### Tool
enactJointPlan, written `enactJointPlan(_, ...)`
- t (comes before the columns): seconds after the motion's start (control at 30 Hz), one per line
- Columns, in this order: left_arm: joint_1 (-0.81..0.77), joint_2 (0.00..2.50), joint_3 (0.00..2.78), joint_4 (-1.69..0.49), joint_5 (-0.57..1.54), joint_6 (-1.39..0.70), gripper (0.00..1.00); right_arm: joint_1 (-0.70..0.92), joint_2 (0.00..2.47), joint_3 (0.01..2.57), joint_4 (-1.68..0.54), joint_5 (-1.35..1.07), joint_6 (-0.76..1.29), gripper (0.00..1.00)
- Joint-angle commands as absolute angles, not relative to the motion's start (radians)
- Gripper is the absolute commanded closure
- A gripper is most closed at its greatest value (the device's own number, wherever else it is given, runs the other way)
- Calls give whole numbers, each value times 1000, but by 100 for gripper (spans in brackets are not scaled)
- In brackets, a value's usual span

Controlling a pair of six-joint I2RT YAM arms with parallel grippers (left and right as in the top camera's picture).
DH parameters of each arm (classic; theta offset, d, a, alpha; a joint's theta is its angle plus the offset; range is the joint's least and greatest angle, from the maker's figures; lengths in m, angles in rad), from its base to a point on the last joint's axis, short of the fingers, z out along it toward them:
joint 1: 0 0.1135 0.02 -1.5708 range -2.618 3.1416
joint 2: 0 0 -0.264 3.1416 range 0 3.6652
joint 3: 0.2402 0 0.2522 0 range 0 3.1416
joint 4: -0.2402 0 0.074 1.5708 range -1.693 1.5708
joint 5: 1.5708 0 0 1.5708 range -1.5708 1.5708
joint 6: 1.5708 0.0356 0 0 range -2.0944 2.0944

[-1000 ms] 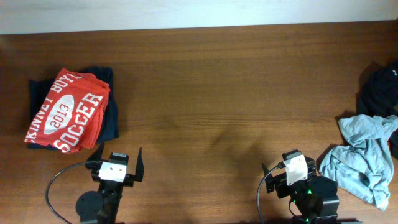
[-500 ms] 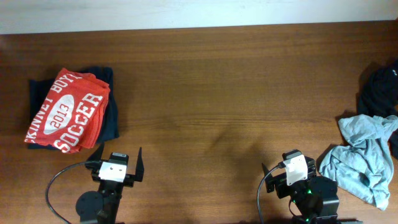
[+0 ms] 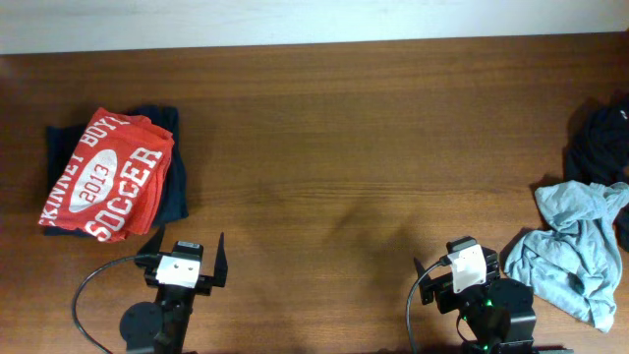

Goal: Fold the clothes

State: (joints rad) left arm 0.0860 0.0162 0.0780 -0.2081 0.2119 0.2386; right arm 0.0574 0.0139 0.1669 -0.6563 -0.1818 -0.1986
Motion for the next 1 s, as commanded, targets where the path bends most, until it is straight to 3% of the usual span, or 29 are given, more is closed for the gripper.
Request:
enactJointPlan(0.0, 82, 7, 66, -202, 205, 225, 1, 50, 4, 163, -643, -85, -210, 2)
enactJointPlan(0.17, 82, 7, 66, -191, 205, 225, 1, 51, 4, 163, -588, -138, -194, 2)
enactJointPlan(0.5, 81, 7, 66, -183, 419, 218, 1, 51, 4, 162, -388, -714, -194, 1)
enactJointPlan(0.7, 81, 7, 139, -104, 440, 48, 1, 51, 4, 163, -240, -722, -58, 1)
enactJointPlan(0.97, 81, 237, 454, -171, 342, 53, 1, 51, 86, 260, -252, -580, 65, 1)
